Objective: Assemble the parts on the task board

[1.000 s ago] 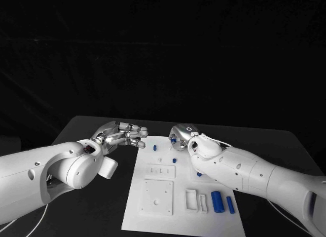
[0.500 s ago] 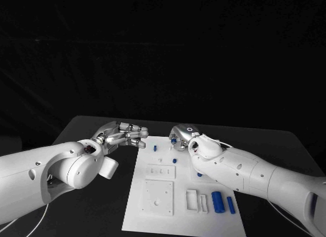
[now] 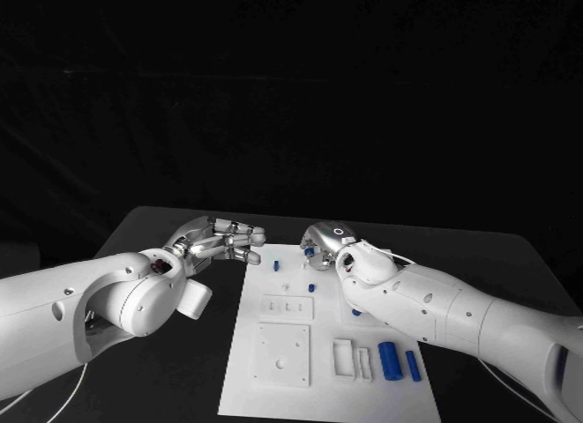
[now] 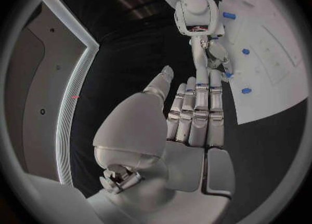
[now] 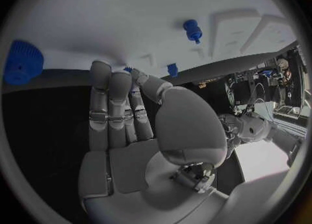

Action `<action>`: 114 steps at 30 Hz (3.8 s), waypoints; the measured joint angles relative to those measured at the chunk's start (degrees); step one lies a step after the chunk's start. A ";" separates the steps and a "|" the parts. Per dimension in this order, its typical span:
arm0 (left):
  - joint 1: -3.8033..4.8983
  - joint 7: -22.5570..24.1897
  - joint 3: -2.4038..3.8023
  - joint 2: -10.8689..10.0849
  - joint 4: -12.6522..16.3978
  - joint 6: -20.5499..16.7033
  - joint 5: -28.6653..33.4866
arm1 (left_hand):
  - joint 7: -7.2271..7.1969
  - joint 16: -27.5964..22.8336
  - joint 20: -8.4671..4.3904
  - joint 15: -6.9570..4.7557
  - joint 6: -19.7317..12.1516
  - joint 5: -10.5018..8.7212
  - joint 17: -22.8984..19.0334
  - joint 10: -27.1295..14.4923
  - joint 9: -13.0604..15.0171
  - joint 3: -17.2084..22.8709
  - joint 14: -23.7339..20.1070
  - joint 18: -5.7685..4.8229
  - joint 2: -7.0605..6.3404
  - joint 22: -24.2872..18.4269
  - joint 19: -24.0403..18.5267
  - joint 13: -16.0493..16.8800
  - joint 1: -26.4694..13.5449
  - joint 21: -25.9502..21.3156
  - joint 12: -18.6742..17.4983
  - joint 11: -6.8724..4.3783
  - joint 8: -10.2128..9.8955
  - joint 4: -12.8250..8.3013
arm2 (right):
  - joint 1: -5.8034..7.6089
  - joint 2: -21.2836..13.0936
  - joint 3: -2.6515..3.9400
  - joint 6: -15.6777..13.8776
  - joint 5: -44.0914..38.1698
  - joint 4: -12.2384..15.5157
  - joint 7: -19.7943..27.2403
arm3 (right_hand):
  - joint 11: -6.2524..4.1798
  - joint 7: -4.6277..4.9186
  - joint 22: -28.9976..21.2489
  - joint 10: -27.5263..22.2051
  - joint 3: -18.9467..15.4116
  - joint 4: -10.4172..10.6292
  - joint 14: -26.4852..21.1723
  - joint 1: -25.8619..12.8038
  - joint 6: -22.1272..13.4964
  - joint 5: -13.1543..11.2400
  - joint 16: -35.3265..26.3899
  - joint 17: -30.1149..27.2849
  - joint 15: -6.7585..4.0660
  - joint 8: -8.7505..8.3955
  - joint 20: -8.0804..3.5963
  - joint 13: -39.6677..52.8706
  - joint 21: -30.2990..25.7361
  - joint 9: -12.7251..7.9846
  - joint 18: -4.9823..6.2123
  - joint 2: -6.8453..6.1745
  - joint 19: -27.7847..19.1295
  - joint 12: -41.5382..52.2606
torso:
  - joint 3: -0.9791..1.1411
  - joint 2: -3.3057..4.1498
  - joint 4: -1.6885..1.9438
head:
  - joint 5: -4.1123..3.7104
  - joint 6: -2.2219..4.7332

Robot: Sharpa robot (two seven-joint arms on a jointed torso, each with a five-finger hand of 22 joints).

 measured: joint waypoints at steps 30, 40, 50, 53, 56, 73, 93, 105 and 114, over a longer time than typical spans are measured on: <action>0.03 -0.29 0.00 0.03 -0.04 0.12 -0.05 | 0.00 0.00 0.00 0.00 0.00 0.00 0.00 0.00 -0.02 -0.22 0.00 0.00 0.00 -0.24 0.00 -0.01 0.00 0.00 0.00 0.00 0.00 0.22 | 0.03 0.05 -0.02 -0.03 0.65 0.07 0.89 | -0.27 0.12 0.92 -2.18 2.83 -0.14 -0.20 -0.09 -1.15 -0.01 0.00 0.03 0.20 -0.01 0.20 0.26 -0.51 0.01 0.90 -0.10 0.19 0.06 | 0.00 -0.03 0.02 | 0.23 -0.07; 0.03 -0.35 0.00 0.07 -0.08 0.17 -0.07 | 0.00 0.00 0.00 0.00 0.00 0.00 0.00 0.00 -0.02 -0.22 0.00 0.00 0.00 -0.24 0.00 -0.01 0.00 0.00 0.00 0.00 0.00 0.22 | 0.11 0.18 0.03 -0.20 0.74 0.33 1.20 | -0.31 0.12 1.06 -2.16 3.06 -0.07 -0.20 -0.09 -1.14 0.00 0.00 0.03 0.20 -0.01 0.20 0.24 -0.56 0.01 0.92 -0.10 0.19 0.03 | -0.02 -0.03 0.05 | 0.31 -0.14; 0.04 -0.47 0.00 0.10 -0.10 0.20 -0.13 | 0.00 0.00 0.00 0.00 0.00 0.00 0.00 0.00 -0.02 -0.22 0.00 0.00 0.00 -0.24 0.00 -0.01 0.00 0.00 0.00 0.00 0.00 0.22 | 0.22 0.22 0.05 0.85 0.81 0.22 1.39 | 0.02 -0.09 1.20 -3.71 3.07 -0.06 -0.06 -0.08 -1.95 0.00 0.01 0.00 0.33 -0.01 0.41 0.23 -0.96 -0.04 0.91 -0.09 -0.01 -0.07 | -0.05 -0.03 0.02 | 0.38 -0.18; 0.05 -0.52 0.00 0.10 -0.11 0.21 -0.16 | 0.00 0.00 0.00 0.00 0.00 0.00 0.00 0.00 -0.03 -0.22 0.00 0.00 0.00 -0.23 0.00 -0.01 0.00 0.00 0.00 0.00 0.00 0.22 | 0.33 0.28 0.08 1.43 0.81 0.14 1.44 | 0.02 -0.09 1.20 -3.72 3.07 -0.06 -0.06 -0.08 -1.95 0.00 0.00 -0.08 0.33 -0.01 0.41 0.23 -0.96 -0.04 0.91 -0.08 -0.01 -0.07 | -0.04 -0.03 0.00 | 0.39 -0.16; 0.06 -0.57 0.00 0.12 -0.11 0.21 -0.18 | 0.00 0.00 0.00 0.00 0.00 0.00 0.00 0.00 -0.03 -0.22 0.00 0.00 0.00 -0.23 0.00 -0.01 0.00 0.00 0.00 0.00 0.00 0.22 | 0.42 0.32 0.12 1.92 0.81 0.07 1.48 | 0.03 -0.09 1.20 -3.72 3.22 -0.21 -0.06 -0.08 -1.95 0.00 0.00 -0.08 0.33 -0.01 0.40 0.22 -0.96 -0.03 0.91 -0.08 -0.01 -0.08 | -0.04 -0.03 -0.01 | 0.39 -0.11; 0.10 -0.90 0.00 0.21 -0.14 0.24 -0.26 | 0.00 0.00 0.00 0.00 0.00 -0.23 0.00 0.00 -0.03 -0.37 0.00 0.00 0.00 -0.43 0.00 -0.01 0.00 0.00 0.00 0.00 0.00 0.37 | 0.41 0.89 0.08 3.81 0.89 -0.97 1.78 | 0.22 -0.18 1.32 -6.60 4.84 -0.21 -0.09 -0.36 -3.33 0.00 -0.22 -0.26 0.30 -0.01 0.40 0.16 -1.40 -0.08 0.82 -0.35 -0.01 -0.17 | -0.02 -0.02 0.02 | 0.49 -0.03; 0.16 -1.17 -0.01 0.24 -0.16 0.26 -0.30 | 0.21 0.00 0.00 0.00 -0.21 -0.22 0.00 0.00 -0.03 -0.53 0.00 0.00 0.00 -0.43 0.00 -0.01 0.00 0.00 0.00 0.00 0.00 0.53 | 0.25 0.88 -0.03 4.03 1.68 -1.00 2.12 | 1.67 -0.06 0.34 -11.12 -5.18 -0.56 -0.13 -0.38 -7.14 0.00 -0.72 -1.10 1.18 -0.01 1.43 0.26 -3.18 -0.22 1.99 -3.64 0.00 0.39 | -0.02 -0.02 -0.07 | 0.70 0.03; 0.29 -1.26 -0.01 0.02 -0.53 0.27 -0.48 | 0.21 0.00 0.00 0.01 -0.21 -0.22 -0.05 -0.21 -0.03 -0.53 -0.01 0.00 0.00 -0.61 0.00 -0.01 0.00 0.00 0.00 0.21 0.00 0.53 | 0.20 -0.71 0.67 1.14 3.25 1.52 2.43 | 2.89 -1.10 -3.04 -19.66 -15.83 2.72 -0.42 4.67 -13.63 0.00 -0.72 -2.33 1.62 -0.01 2.15 0.01 -2.95 -0.47 2.82 -4.52 0.09 0.27 | 0.08 0.02 -0.21 | 0.52 0.37; 0.51 -1.28 -0.02 -0.35 -1.17 0.25 -0.69 | 0.21 0.00 0.21 0.20 -0.21 -0.22 -0.10 -0.20 -0.03 -0.66 -0.20 0.00 0.00 -0.72 -0.21 -0.01 0.00 0.00 0.00 0.20 0.00 0.66 | 0.52 -2.83 3.54 -1.26 4.44 3.81 2.65 | 2.66 -0.55 -4.05 -17.99 -15.09 3.08 -0.42 4.67 -12.63 0.00 -0.71 -2.49 1.62 -0.01 2.15 0.02 -2.48 -0.46 2.81 -4.52 0.09 0.27 | 0.20 0.03 -0.34 | 0.40 0.96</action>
